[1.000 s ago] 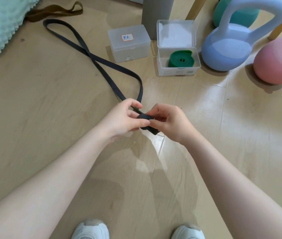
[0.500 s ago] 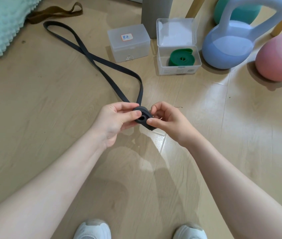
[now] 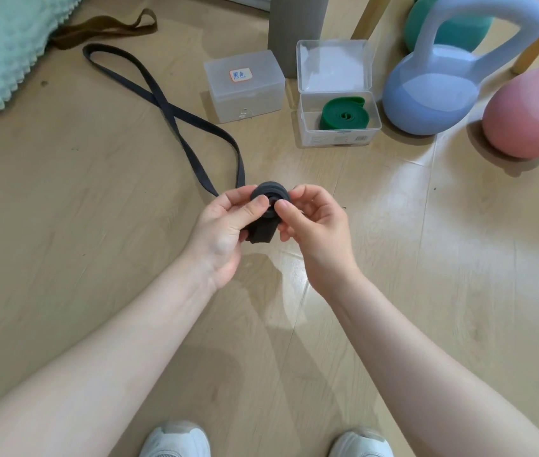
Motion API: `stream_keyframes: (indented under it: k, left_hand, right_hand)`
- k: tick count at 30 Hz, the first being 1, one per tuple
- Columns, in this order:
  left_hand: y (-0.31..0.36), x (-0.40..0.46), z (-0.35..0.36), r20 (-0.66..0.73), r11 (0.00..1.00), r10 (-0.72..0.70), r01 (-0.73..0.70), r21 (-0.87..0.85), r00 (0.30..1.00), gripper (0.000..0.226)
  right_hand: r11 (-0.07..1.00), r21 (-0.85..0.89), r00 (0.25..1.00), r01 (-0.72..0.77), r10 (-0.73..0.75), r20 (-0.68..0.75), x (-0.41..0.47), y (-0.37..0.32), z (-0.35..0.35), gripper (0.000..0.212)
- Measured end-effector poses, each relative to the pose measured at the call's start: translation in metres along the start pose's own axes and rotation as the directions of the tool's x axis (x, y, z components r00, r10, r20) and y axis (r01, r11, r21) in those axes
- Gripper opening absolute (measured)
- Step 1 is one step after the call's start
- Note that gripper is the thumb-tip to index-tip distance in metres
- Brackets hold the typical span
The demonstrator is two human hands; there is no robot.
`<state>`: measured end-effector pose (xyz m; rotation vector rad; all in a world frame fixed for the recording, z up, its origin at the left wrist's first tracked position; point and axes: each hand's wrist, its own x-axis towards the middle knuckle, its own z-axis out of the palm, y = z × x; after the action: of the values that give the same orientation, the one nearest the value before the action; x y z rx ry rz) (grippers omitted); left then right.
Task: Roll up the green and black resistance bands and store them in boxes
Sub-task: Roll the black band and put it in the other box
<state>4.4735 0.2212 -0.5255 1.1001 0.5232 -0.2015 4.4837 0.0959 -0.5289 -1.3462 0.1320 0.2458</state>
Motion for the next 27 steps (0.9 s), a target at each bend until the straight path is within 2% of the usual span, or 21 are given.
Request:
stream_keyframes:
  k: [2,4,8,10,13,15,20,24,27]
  left_hand:
    - [0.0,0.0,-0.004,0.046,0.992,-0.008,0.002,0.129,0.999,0.019]
    - [0.003,0.0,-0.009,0.108,0.957,-0.015,-0.017,0.289,0.994,0.02]
    - [0.015,-0.001,-0.015,0.241,0.821,-0.091,-0.064,0.567,0.966,0.025]
    - [0.02,-0.001,-0.013,0.284,0.755,-0.14,-0.083,0.65,0.948,0.029]
    - [0.019,-0.003,-0.006,0.308,0.606,-0.158,-0.154,0.78,0.938,0.022]
    - [0.015,-0.005,-0.004,0.273,0.576,-0.123,-0.155,0.802,0.954,0.02]
    - [0.01,-0.006,-0.01,0.201,0.684,-0.048,-0.115,0.72,0.978,0.019]
    - [0.013,-0.005,-0.011,0.202,0.66,0.013,-0.16,0.734,0.979,0.02]
    - [0.012,-0.006,-0.013,0.212,0.641,0.006,-0.166,0.749,0.977,0.019]
  right_hand:
    - [0.998,-0.052,0.999,-0.03,0.031,0.021,0.001,-0.003,-0.009,0.015]
    - [0.99,-0.135,0.997,-0.043,0.052,0.062,0.002,-0.007,-0.019,0.015]
    - [0.946,-0.325,0.974,-0.001,0.075,0.213,0.003,-0.014,-0.034,0.019]
    - [0.893,-0.448,0.954,0.056,0.085,0.288,0.004,-0.017,-0.038,0.021]
    - [0.75,-0.641,0.937,0.164,0.084,0.339,0.004,-0.016,-0.037,0.027]
    - [0.692,-0.688,0.935,0.217,0.056,0.351,0.003,-0.014,-0.035,0.032]
    - [0.554,-0.771,0.912,0.314,0.049,0.407,0.007,-0.014,-0.036,0.023]
    - [0.696,-0.675,0.906,0.245,0.083,0.415,0.01,-0.008,-0.042,0.031]
    - [0.656,-0.691,0.897,0.302,0.05,0.44,0.01,-0.001,-0.046,0.027]
